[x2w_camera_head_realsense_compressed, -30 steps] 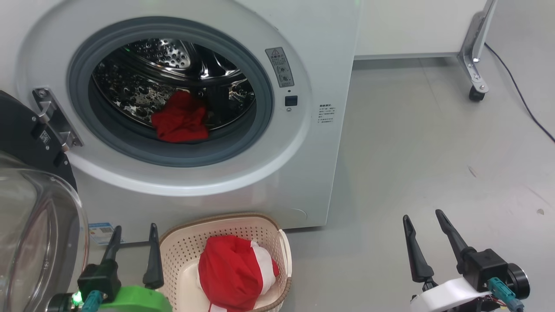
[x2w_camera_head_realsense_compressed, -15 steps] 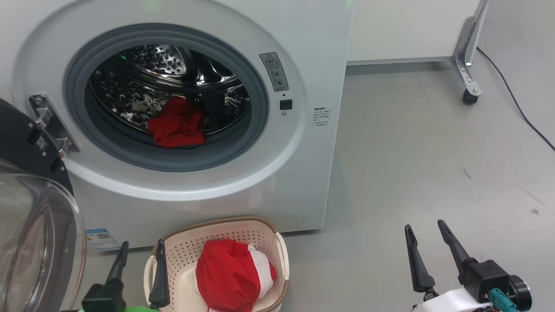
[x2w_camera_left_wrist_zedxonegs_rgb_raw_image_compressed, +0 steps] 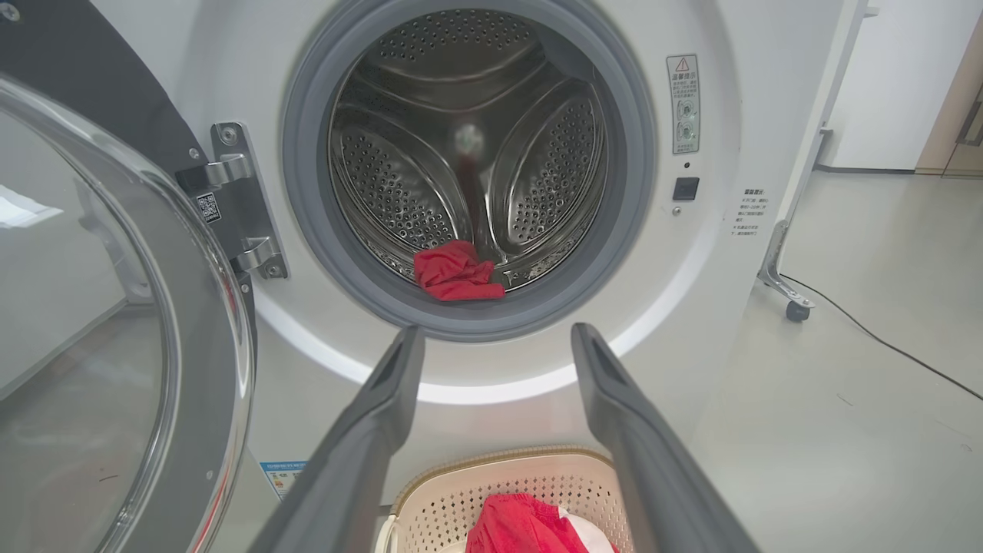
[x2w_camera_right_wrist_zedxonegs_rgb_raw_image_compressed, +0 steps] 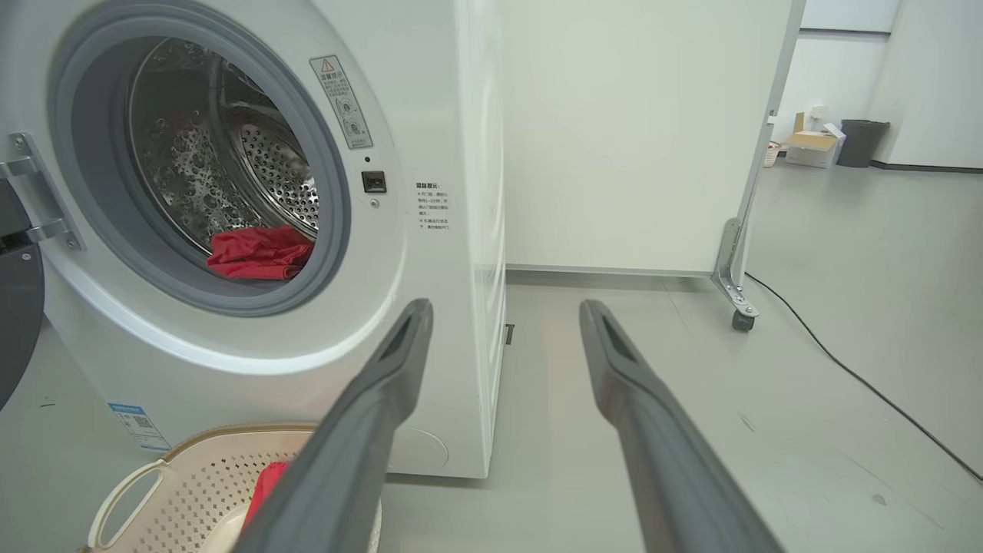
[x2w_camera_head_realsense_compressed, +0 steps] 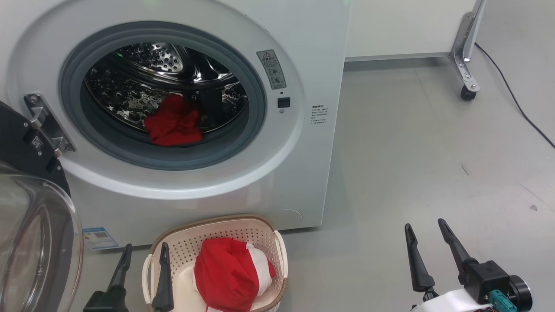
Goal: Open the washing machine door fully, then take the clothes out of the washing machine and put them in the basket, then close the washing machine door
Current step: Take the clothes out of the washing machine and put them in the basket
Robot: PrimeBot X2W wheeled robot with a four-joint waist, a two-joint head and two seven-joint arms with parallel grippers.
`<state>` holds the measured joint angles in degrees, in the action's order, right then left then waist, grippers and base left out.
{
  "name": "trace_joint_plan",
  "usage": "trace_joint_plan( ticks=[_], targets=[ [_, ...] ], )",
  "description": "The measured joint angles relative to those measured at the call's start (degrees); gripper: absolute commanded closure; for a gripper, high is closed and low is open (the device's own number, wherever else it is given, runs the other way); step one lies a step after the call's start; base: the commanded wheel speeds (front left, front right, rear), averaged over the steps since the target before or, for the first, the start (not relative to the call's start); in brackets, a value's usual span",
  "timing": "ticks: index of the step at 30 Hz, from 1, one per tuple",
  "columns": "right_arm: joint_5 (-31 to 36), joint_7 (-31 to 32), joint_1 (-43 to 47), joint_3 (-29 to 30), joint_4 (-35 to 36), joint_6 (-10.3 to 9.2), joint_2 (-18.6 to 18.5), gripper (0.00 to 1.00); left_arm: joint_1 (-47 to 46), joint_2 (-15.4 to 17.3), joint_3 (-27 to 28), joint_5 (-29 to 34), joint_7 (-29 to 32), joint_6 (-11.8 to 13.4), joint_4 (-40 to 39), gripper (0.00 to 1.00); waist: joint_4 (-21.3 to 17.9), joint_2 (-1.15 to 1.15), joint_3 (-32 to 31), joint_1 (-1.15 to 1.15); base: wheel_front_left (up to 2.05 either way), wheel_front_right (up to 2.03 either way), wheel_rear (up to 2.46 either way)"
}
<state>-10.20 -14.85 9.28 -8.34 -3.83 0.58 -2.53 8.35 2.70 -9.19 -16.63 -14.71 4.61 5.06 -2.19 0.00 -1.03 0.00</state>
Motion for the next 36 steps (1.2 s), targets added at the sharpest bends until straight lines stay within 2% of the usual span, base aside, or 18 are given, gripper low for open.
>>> trace_joint_plan(
  ticks=[19,28,36],
  targets=[
    [0.33,0.01,0.56,-1.38,2.53,-0.14,-0.15,0.0,-0.22,0.05,-0.96,1.2,2.6,0.74,-2.32,0.0,-0.44,0.0,3.27,0.0,0.0,0.0,0.0],
    [1.33,0.18,-1.04,-1.77,4.81,-0.1,-0.58,0.0,-10.19,0.02,-2.32,1.01,6.21,0.04,-1.66,0.0,-1.28,0.0,8.17,0.0,0.0,0.0,0.0],
    [2.04,0.18,-3.1,-2.26,6.05,0.04,-0.78,0.0,-20.08,-0.01,-3.77,0.25,13.67,-1.46,3.13,0.0,-2.41,0.0,13.42,0.0,0.0,0.0,0.0]
  ],
)
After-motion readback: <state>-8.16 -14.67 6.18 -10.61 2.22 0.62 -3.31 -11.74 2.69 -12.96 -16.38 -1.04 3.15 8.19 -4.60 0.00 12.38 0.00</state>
